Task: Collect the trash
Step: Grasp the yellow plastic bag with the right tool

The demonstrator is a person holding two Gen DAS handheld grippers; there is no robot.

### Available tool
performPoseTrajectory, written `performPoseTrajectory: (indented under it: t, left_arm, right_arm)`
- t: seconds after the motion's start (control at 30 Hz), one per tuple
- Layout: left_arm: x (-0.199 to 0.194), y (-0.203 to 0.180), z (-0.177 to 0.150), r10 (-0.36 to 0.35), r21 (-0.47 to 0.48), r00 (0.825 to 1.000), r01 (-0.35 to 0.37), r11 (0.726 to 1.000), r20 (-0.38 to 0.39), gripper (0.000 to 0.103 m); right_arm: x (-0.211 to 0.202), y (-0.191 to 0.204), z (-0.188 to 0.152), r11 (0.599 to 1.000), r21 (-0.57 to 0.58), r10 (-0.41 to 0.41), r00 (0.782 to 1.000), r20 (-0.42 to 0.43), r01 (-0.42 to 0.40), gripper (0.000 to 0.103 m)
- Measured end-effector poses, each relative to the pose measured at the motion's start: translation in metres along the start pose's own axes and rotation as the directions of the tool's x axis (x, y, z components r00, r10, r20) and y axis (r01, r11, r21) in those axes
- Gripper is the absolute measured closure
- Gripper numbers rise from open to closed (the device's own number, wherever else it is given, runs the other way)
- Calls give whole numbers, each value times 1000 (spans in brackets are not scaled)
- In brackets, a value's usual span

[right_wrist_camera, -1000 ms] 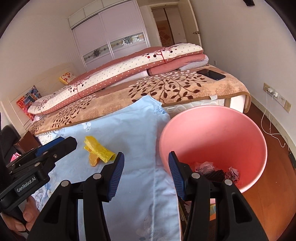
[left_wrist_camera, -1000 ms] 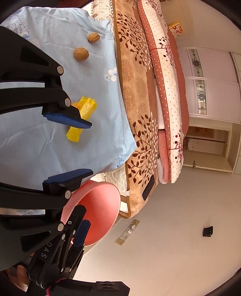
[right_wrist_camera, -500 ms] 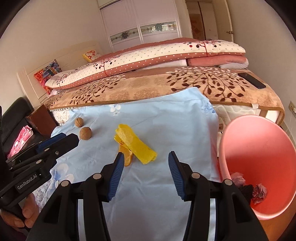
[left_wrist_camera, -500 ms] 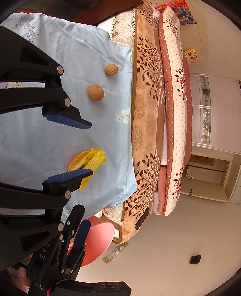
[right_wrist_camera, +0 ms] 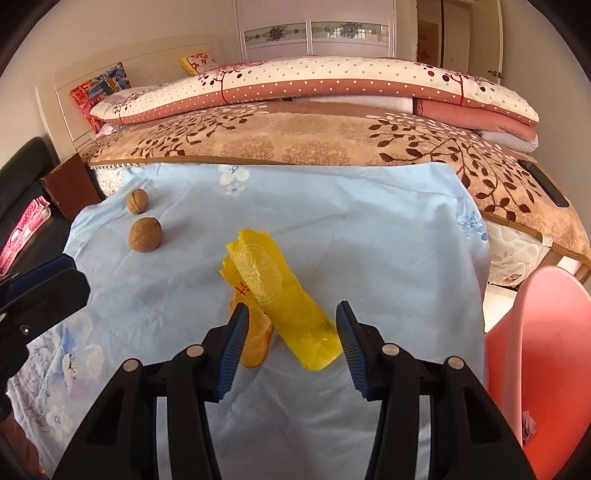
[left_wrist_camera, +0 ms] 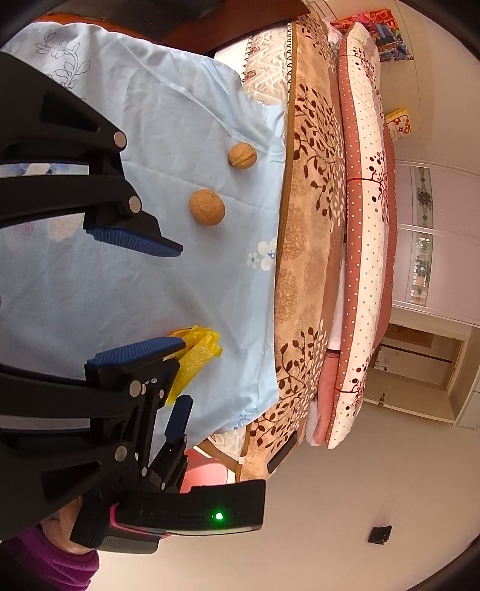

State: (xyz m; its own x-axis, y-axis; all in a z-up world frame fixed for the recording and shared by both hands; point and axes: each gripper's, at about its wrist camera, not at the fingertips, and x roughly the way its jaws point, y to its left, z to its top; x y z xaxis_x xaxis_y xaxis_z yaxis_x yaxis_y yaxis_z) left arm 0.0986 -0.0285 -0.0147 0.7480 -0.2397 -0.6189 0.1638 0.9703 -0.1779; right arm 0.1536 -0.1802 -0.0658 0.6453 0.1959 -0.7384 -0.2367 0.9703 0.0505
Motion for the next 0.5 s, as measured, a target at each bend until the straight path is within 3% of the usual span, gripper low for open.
performPoseTrajectory:
  t: [0.17,0.2,0.3,0.5]
  left_arm:
    - [2,0,-1,-6,-1,1000,6,1000,-8,57]
    - [3,0,-1,-7,1,1000,7,1000,-9,57]
    - [6,-2,-2,-23,-5,1000,22,1000,-22,57]
    - [12,-9,-2,-37,-3,999,37,999,-37,57]
  right_arm:
    - [9,-5,-1,1000,2,-3,1000,-27,4,78]
    - [7,-7,-1,1000,14,9,1000,-23,-9,87]
    - [-2,-12,-1,999,46,28,1000,-8,-28,96]
    - [-25,-24,-10,991,123,45,999,24,-47,98]
